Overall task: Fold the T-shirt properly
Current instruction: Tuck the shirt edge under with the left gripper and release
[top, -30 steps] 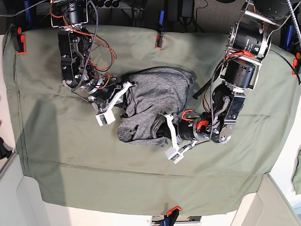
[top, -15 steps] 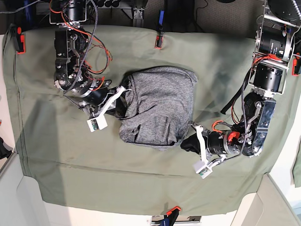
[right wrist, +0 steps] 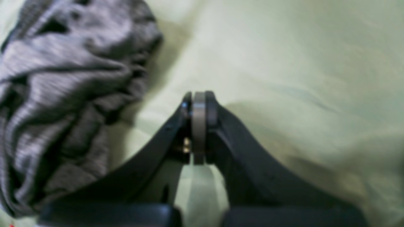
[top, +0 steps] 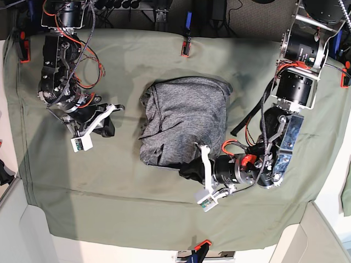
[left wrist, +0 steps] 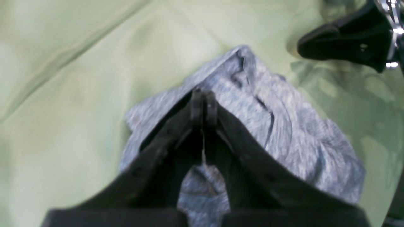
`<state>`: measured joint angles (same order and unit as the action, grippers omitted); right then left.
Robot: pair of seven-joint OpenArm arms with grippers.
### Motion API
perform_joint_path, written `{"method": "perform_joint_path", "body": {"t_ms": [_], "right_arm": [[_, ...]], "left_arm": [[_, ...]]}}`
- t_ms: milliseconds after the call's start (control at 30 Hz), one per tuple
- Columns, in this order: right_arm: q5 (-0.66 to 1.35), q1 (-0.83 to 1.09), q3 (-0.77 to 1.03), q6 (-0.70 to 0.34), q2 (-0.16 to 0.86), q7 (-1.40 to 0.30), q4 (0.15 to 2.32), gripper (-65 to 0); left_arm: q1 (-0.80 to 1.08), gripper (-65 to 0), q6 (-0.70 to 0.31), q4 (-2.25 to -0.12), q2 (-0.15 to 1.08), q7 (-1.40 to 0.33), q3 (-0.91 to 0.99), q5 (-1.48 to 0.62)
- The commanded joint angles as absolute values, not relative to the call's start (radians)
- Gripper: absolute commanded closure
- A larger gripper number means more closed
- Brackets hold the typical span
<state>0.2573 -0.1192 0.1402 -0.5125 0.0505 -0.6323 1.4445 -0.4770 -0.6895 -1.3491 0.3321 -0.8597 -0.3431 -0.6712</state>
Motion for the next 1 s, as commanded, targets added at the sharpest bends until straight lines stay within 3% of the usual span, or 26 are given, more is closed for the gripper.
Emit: {"method": "perform_joint_path", "body": {"t_ms": [0, 133, 433, 600, 767, 867, 967], "right_arm": [[0.273, -0.137, 0.142, -0.519, 0.054, -0.612, 1.463, 0.0], [0.273, -0.135, 0.142, -0.519, 0.055, -0.628, 1.463, 0.0], [0.299, -0.135, 0.142, -0.520, 0.055, -0.627, 1.463, 0.0], [0.314, -0.135, 0.142, -0.520, 0.055, -0.631, 1.463, 0.0], [0.315, -0.135, 0.142, -0.520, 0.055, -0.672, 1.463, 0.0], [0.315, -0.135, 0.148, -0.519, 0.056, -0.690, 1.463, 0.0], [0.315, -0.135, 0.171, -0.520, 0.056, -0.690, 1.464, 0.0]], "left_arm": [[-0.509, 0.0, -0.698, -1.351, 0.329, -0.838, -0.335, -0.673], [-0.509, 0.0, -0.698, -1.269, 0.294, -0.822, -0.337, -0.657], [-0.522, 0.0, -0.698, -1.111, 0.270, -0.570, -0.398, -0.443], [-0.609, 0.0, -0.678, -1.040, 0.205, -0.548, -0.398, -0.366], [-0.720, 0.0, -0.530, -0.954, 0.175, -0.530, -0.398, -0.323], [-0.752, 0.0, -0.558, -0.968, 0.204, -0.585, -0.397, -0.344], [-0.736, 0.0, -0.675, -1.058, 0.254, -0.682, -0.397, -0.514]]}}
